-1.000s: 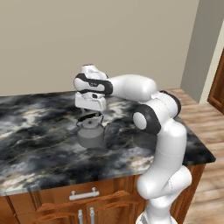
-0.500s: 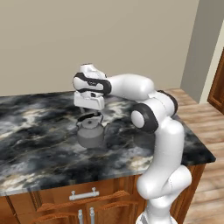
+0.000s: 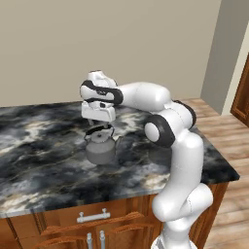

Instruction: Pick the jar and kettle and place them in the sink. Then turn on the water.

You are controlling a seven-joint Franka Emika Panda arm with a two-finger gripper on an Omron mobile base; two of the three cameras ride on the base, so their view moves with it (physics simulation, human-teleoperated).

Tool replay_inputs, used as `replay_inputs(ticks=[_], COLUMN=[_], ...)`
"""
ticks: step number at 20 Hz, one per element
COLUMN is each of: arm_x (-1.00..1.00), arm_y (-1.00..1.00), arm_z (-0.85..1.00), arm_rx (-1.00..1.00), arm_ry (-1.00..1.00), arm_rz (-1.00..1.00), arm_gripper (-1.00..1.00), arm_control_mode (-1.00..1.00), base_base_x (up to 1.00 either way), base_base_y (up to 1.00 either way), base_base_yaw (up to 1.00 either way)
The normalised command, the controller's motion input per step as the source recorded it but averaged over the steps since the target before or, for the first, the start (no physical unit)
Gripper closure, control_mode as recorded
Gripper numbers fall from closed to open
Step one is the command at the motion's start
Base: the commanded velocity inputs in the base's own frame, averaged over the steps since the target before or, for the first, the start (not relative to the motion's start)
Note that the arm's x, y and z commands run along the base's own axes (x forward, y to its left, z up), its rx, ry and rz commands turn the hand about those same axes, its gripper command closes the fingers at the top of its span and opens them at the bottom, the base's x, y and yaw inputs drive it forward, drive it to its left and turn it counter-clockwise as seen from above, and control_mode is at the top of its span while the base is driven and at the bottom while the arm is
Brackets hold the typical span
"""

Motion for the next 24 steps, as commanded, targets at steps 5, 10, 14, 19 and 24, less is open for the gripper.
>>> replay_inputs(ticks=[5,10,14,19,24], arm_x=[-0.07,-0.13,-0.16,-0.14,0.0], arm_y=[-0.01,-0.05,-0.09,-0.08,0.0], arm_z=[-0.02,0.0,0.0,0.0,-0.07], arm_rx=[0.0,0.0,0.0,0.0,0.0], arm_ry=[0.0,0.0,0.0,0.0,0.0], arm_rz=[0.0,0.0,0.0,0.0,0.0], arm_gripper=[-1.0,-1.0,-1.0,-1.0,-1.0], arm_control_mode=[-1.0,-1.0,-1.0,-1.0,-1.0], base_base_x=[0.0,0.0,0.0,0.0,0.0], base_base_y=[0.0,0.0,0.0,0.0,0.0], base_base_yaw=[0.0,0.0,0.0,0.0,0.0])
